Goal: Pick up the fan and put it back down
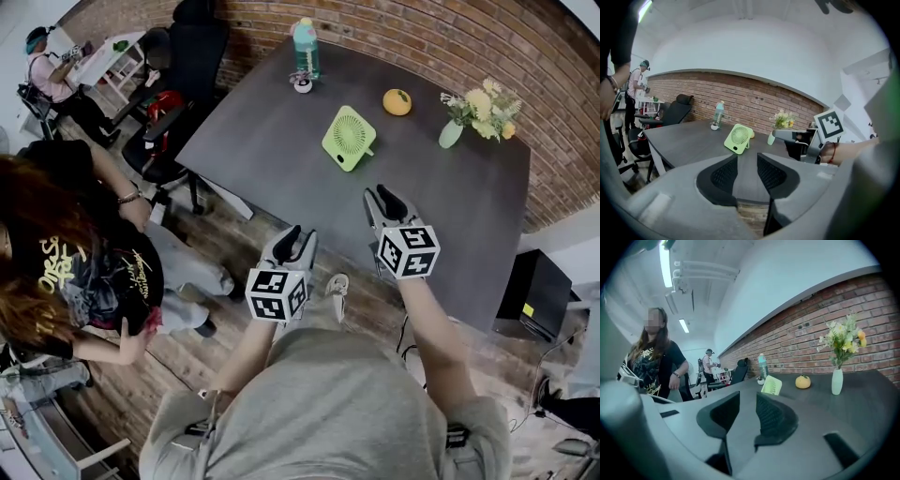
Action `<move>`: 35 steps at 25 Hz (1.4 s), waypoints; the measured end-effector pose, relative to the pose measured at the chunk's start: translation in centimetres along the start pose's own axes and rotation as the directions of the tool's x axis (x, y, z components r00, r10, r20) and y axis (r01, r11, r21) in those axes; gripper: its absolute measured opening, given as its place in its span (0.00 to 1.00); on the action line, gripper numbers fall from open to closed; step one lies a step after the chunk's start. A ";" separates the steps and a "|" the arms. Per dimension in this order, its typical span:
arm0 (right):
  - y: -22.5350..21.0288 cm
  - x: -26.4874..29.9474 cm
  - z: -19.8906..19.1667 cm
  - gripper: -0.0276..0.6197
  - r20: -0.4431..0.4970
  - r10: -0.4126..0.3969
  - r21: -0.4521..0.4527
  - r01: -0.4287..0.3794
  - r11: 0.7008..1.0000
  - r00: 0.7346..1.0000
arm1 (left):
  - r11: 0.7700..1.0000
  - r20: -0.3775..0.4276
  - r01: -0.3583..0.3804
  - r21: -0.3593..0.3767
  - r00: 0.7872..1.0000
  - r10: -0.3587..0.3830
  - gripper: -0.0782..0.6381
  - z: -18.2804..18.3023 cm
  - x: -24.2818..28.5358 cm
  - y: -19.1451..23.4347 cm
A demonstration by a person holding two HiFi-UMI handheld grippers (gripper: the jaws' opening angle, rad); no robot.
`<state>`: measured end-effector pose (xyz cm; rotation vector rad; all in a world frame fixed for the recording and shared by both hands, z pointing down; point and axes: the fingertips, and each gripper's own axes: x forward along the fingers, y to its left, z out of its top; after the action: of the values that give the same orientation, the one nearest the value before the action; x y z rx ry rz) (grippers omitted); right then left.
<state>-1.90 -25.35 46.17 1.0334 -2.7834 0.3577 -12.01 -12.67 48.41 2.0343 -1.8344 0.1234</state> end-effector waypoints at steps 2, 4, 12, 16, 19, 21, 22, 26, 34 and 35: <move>1.0 -1.7 -0.3 0.17 0.006 -0.008 -0.004 0.008 1.000 1.000 | 1.000 0.005 -0.002 0.009 1.000 0.002 0.28 -0.3 -1.1 -0.5; 2.1 -3.4 -0.7 0.13 0.010 -0.010 -0.004 0.010 1.000 1.000 | 1.000 0.006 -0.008 0.020 1.000 0.008 0.25 -0.7 -2.2 -1.0; 6.0 -9.8 -2.8 0.05 0.019 -0.028 -0.036 0.029 0.999 0.999 | 0.998 0.006 0.000 0.068 1.000 -0.001 0.16 -2.7 -6.2 -2.8; 7.6 -12.1 -4.0 0.05 0.015 -0.038 -0.053 0.039 0.998 0.999 | 0.996 0.001 0.033 0.084 0.999 -0.033 0.15 -3.5 -7.6 -3.9; 8.4 -13.5 -4.6 0.05 0.017 -0.043 -0.044 0.043 0.998 0.999 | 0.994 -0.001 0.055 0.092 0.998 -0.055 0.15 -4.1 -8.3 -4.8; 8.9 -14.3 -4.9 0.05 0.021 -0.045 -0.035 0.045 0.998 0.999 | 0.993 -0.003 0.064 0.099 0.998 -0.064 0.15 -4.3 -8.6 -5.3; 9.2 -14.7 -5.0 0.05 0.022 -0.045 -0.034 0.045 0.998 0.999 | 0.992 -0.002 0.069 0.101 0.998 -0.069 0.15 -4.4 -8.8 -5.4; 10.1 -15.5 -5.4 0.05 0.024 -0.043 -0.031 0.043 0.999 0.999 | 0.991 -0.001 0.083 0.101 0.996 -0.084 0.14 -4.5 -9.1 -6.0; 10.4 -15.7 -5.6 0.05 0.025 -0.034 -0.017 0.034 0.999 0.999 | 0.990 -0.009 0.098 0.099 0.995 -0.097 0.14 -4.3 -9.0 -6.5; 10.4 -15.7 -5.6 0.05 0.026 -0.032 -0.013 0.032 0.999 0.999 | 0.990 -0.011 0.097 0.097 0.995 -0.097 0.14 -4.4 -8.9 -6.5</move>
<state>3.39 -6.38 46.32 1.0854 -2.7841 0.3231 -6.08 -2.38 48.06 2.1833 -1.7535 0.1954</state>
